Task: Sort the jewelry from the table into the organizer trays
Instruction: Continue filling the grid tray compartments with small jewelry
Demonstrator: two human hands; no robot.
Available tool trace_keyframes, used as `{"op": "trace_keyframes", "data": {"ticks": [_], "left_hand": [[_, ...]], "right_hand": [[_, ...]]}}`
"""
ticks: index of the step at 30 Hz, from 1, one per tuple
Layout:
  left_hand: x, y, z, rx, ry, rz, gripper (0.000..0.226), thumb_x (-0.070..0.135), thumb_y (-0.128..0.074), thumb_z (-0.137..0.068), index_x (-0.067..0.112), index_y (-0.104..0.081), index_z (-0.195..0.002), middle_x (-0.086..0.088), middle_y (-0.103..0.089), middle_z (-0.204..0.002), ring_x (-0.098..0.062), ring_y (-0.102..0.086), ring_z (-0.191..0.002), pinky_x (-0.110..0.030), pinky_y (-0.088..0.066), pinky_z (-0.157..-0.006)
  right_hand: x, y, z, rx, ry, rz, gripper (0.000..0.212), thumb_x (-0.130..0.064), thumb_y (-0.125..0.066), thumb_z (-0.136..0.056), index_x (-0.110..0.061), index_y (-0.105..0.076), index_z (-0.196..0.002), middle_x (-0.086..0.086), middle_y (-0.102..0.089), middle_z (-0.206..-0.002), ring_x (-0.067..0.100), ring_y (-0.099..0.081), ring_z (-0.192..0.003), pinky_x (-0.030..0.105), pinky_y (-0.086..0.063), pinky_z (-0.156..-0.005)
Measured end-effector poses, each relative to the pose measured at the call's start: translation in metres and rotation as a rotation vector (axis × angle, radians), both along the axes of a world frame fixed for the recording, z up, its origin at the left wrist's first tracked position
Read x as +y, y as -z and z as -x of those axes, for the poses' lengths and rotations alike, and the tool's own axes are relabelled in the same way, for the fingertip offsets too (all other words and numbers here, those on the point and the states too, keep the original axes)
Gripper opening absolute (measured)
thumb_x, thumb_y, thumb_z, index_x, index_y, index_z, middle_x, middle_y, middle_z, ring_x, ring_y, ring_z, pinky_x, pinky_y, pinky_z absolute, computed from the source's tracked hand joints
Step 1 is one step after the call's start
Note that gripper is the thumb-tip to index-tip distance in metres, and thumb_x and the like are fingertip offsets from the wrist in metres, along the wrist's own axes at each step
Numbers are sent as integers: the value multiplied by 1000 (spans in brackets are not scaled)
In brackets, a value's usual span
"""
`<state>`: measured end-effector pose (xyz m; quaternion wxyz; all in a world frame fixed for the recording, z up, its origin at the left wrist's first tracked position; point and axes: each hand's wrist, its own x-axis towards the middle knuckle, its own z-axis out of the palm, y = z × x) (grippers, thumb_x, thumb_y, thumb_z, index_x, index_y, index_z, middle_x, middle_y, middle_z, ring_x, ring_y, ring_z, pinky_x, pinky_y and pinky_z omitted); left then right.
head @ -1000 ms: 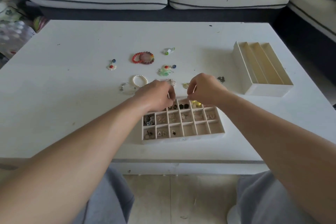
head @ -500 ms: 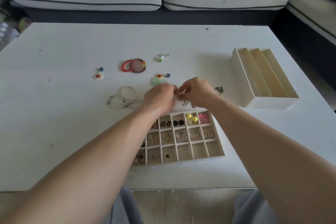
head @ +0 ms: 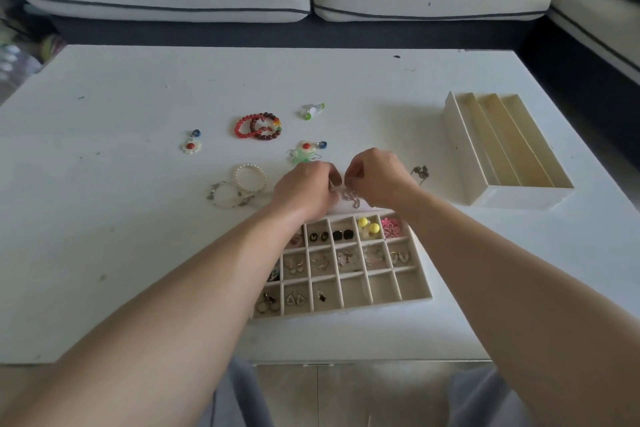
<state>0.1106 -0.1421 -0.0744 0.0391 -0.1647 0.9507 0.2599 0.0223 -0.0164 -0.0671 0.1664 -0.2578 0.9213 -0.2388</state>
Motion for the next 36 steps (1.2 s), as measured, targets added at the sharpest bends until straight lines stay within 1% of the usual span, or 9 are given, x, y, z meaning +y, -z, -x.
{"op": "trace_keyframes", "data": {"ticks": [3, 5, 10, 12, 17, 22, 27, 30, 36], "left_hand": [[-4, 2, 3, 11, -56, -100, 26, 19, -61, -93, 24, -69, -117, 7, -70, -112, -14, -65, -103, -39, -53, -97], [-4, 1, 5, 53, -84, -243, 25, 17, -64, -92, 23, -70, -116, 10, -71, -107, -9, -65, -101, -32, -52, -97], [-1, -13, 4, 181, -168, -607, 12, 19, -70, -93, 21, -73, -104, 5, -74, -90, -10, -67, -79, -21, -52, -63], [-2, -19, 2, 194, -195, -682, 5, 19, -72, -93, 22, -74, -97, 5, -74, -89, -9, -68, -79, -17, -53, -60], [-5, -27, -5, 204, -187, -673, 9, 23, -79, -88, 21, -74, -95, 1, -74, -93, -9, -68, -79, -25, -59, -71], [-4, -34, -11, 326, -215, -603, 7, 24, -85, -81, 23, -78, -83, 7, -73, -79, -10, -65, -72, -37, -60, -74], [0, -40, -22, 307, -197, -575, 6, 27, -85, -81, 24, -80, -80, 2, -76, -78, -15, -66, -74, -38, -59, -77], [4, -43, -32, 263, -158, -534, 7, 25, -83, -84, 19, -79, -84, 1, -72, -78, -15, -64, -69, -32, -58, -70], [17, -49, -58, 141, -236, -724, 6, 12, -77, -88, 16, -76, -83, -7, -71, -78, -18, -66, -73, -39, -61, -87]], "right_hand": [[7, -9, 4, -30, 42, 76, 13, -10, -68, -88, -17, -76, -82, -1, -73, -72, 15, -67, -57, 15, -46, -44], [11, -14, 4, -87, 59, 132, 12, -10, -69, -86, -17, -76, -79, -1, -73, -64, 14, -67, -58, 17, -53, -52], [17, -23, 0, -337, 136, 405, 3, -2, -73, -86, -4, -75, -86, 11, -76, -71, 17, -71, -60, 30, -60, -65], [19, -27, -2, -433, 177, 515, 3, 0, -74, -86, -1, -72, -88, 16, -76, -76, 24, -75, -70, 33, -62, -70], [21, -31, -11, -644, 228, 683, 7, 5, -66, -92, -2, -69, -91, 19, -74, -82, 25, -76, -75, 32, -63, -73], [22, -41, -24, -761, 285, 762, 10, 3, -59, -97, -2, -67, -99, 17, -75, -84, 27, -76, -78, 33, -63, -71], [26, -51, -39, -523, 191, 607, 8, -11, -64, -95, -6, -70, -98, 15, -77, -86, 30, -76, -79, 36, -63, -69], [31, -53, -47, -367, 126, 514, 5, -13, -69, -92, -10, -73, -92, 12, -76, -81, 28, -75, -74, 41, -62, -71], [42, -58, -63, -173, -3, 383, 9, -10, -70, -90, -17, -75, -86, 4, -75, -70, 29, -73, -72, 45, -63, -76]]}}
